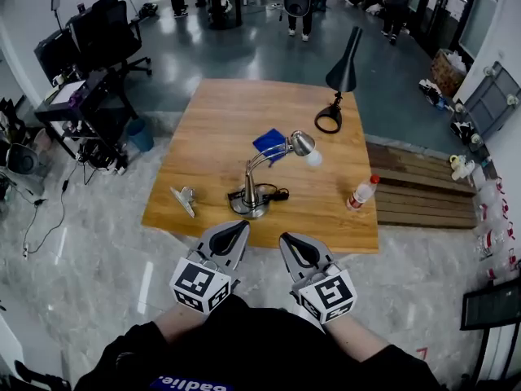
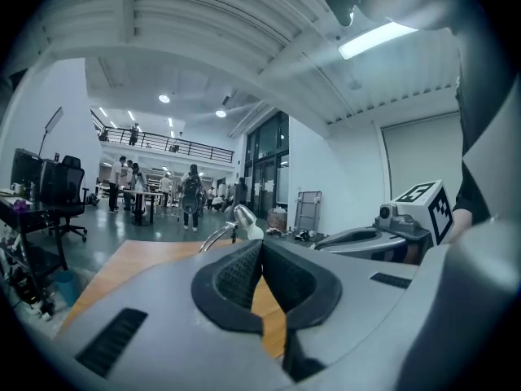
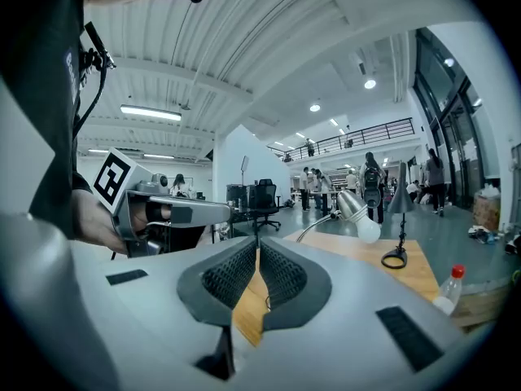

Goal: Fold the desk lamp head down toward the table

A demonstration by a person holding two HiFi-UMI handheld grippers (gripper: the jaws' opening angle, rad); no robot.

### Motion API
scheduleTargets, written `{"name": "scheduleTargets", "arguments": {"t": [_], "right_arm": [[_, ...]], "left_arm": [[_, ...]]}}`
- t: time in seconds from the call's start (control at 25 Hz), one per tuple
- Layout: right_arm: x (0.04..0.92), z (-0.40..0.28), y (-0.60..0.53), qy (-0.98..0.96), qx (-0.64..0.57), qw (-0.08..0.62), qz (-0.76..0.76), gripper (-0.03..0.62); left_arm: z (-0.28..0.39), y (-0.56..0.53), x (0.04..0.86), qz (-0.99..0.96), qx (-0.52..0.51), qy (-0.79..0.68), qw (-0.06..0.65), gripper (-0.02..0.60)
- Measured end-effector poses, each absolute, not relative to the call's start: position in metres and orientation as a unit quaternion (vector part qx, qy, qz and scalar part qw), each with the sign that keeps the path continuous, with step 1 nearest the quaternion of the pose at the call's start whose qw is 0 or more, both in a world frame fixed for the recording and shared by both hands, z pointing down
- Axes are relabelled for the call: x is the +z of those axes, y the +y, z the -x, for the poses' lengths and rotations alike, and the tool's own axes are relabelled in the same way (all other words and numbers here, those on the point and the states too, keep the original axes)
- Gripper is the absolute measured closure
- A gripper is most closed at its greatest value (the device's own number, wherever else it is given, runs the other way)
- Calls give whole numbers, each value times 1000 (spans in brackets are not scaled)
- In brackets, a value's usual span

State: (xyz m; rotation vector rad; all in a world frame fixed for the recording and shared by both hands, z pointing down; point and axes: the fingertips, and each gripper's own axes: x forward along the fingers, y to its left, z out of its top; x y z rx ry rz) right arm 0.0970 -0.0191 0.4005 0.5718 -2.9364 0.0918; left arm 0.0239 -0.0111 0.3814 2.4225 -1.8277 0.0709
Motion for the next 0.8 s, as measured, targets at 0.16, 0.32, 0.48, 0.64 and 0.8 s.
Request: {"name": "scheduleTargets", "arguments": {"t": [0.16,0.32,0.48,0.64,0.8], "right_arm": [[401,-89,-33,-979,25,79,-187,588],[401,-68,-54,-977,18,93,-193,588],[403,-43,-76,-971,14,109,-211,588],[401,-17,-99,-964,0,125,-233,588],[396,4,-119,-955,-35,140,-258,586]], "left_arm": [[-11,-25,387,-792,25,-607,54,572],[10,-49,394,-798,21,-599,60,572],[34,-75,405,-813,23,-578,68,572],[58,-100,417,-830,35,-553,72,572],[78,-121,430,-848,44,-523,76,572]]}}
